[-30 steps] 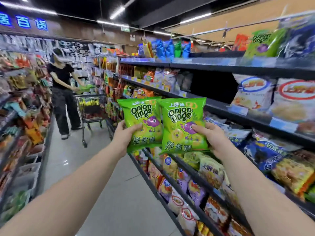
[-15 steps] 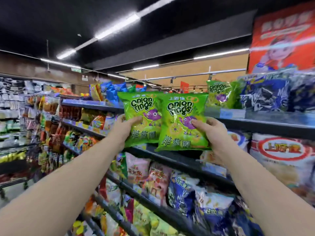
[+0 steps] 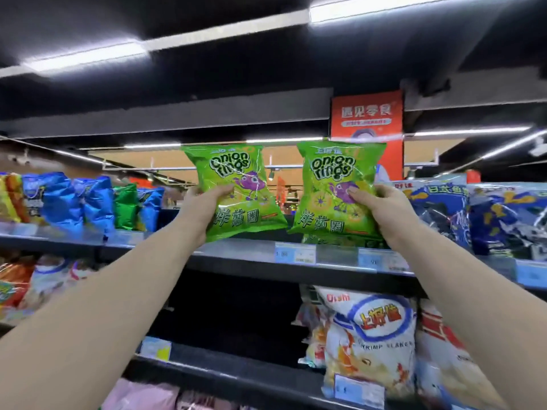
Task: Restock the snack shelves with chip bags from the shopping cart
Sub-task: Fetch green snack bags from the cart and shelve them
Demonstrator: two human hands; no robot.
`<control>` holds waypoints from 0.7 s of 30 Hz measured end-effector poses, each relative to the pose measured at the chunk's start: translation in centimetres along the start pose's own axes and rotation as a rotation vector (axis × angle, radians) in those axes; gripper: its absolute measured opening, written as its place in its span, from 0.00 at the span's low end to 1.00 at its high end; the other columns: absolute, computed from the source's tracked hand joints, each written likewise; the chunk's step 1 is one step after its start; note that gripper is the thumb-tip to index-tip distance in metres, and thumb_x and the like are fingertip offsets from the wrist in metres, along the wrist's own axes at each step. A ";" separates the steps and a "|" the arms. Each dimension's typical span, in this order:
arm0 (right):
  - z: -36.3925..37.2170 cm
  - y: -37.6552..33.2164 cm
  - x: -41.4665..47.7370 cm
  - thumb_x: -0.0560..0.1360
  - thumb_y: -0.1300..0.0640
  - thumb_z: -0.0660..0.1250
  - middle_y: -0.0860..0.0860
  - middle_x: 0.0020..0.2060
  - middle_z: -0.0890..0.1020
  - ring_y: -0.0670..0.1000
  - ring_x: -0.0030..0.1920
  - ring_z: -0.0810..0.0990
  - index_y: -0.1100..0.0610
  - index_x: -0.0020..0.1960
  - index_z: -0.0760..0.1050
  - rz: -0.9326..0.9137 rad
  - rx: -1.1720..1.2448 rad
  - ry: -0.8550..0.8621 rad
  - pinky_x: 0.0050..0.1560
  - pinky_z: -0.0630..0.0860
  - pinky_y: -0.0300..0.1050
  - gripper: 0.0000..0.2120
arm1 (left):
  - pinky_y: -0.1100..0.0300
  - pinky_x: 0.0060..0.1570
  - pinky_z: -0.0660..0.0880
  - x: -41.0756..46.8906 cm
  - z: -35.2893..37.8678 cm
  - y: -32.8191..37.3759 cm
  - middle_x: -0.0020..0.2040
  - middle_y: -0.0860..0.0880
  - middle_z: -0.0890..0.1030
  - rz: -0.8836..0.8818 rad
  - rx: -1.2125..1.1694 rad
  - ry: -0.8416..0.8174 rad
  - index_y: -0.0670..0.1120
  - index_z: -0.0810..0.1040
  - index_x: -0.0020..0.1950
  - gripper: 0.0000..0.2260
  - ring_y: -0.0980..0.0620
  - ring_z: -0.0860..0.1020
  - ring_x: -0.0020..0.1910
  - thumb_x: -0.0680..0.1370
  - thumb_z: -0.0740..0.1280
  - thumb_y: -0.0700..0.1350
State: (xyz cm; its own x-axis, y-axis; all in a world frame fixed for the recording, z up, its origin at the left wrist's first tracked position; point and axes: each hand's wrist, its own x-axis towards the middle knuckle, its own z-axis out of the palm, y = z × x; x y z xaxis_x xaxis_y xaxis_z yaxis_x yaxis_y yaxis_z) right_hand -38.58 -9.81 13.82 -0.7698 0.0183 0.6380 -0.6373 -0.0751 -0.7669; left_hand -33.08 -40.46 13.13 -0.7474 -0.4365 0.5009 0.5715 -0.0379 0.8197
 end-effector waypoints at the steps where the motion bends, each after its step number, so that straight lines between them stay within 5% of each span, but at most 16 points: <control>1: 0.1 0.6 0.6 0.68 0.54 0.78 0.55 0.46 0.85 0.54 0.45 0.84 0.58 0.53 0.78 0.006 -0.052 0.027 0.50 0.82 0.54 0.16 | 0.56 0.53 0.73 0.9 -0.1 -0.4 0.60 0.50 0.72 0.006 -0.030 -0.004 0.47 0.59 0.76 0.44 0.50 0.74 0.52 0.66 0.77 0.54; 4: 0.8 2.1 1.4 0.63 0.47 0.81 0.55 0.50 0.84 0.57 0.49 0.84 0.57 0.56 0.76 0.060 -0.235 0.071 0.53 0.81 0.58 0.27 | 0.62 0.31 0.68 1.5 -0.1 -0.6 0.46 0.52 0.72 -0.029 -0.070 -0.046 0.50 0.64 0.68 0.24 0.57 0.69 0.38 0.76 0.71 0.45; 7: 0.8 3.8 2.3 0.58 0.42 0.81 0.55 0.53 0.82 0.57 0.51 0.82 0.59 0.65 0.72 0.132 -0.434 0.065 0.55 0.80 0.57 0.42 | 0.66 0.27 0.72 3.8 -0.1 -1.8 0.45 0.51 0.76 -0.015 -0.102 -0.120 0.48 0.67 0.60 0.18 0.55 0.74 0.40 0.76 0.71 0.44; 11: 1.5 3.1 1.6 0.66 0.46 0.79 0.54 0.48 0.82 0.56 0.50 0.81 0.61 0.58 0.74 0.242 -0.589 0.087 0.55 0.78 0.53 0.28 | 0.53 0.44 0.80 4.3 1.1 -2.1 0.53 0.45 0.84 -0.060 -0.191 -0.256 0.44 0.73 0.65 0.21 0.46 0.83 0.48 0.74 0.73 0.46; 15: 2.4 2.2 0.5 0.72 0.52 0.74 0.49 0.42 0.76 0.49 0.43 0.77 0.56 0.53 0.71 0.223 -0.652 0.099 0.41 0.72 0.40 0.16 | 0.54 0.36 0.81 3.2 3.6 -2.4 0.46 0.46 0.85 -0.088 -0.230 -0.445 0.44 0.76 0.61 0.16 0.46 0.84 0.42 0.75 0.71 0.46; 21: 2.4 1.2 -0.2 0.74 0.62 0.69 0.52 0.47 0.77 0.49 0.41 0.76 0.56 0.63 0.68 -0.024 -0.730 0.230 0.37 0.73 0.41 0.19 | 0.65 0.37 0.77 2.0 7.5 -3.2 0.54 0.46 0.84 -0.018 -0.120 -0.534 0.43 0.71 0.67 0.25 0.55 0.84 0.44 0.73 0.74 0.46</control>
State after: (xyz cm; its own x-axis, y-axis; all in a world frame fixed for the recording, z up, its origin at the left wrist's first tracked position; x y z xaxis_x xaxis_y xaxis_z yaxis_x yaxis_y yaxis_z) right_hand -39.13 -12.33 12.95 -0.6926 0.2246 0.6854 -0.4531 0.6039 -0.6557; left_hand -39.01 -34.45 13.60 -0.8077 0.0807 0.5840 0.5682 -0.1575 0.8076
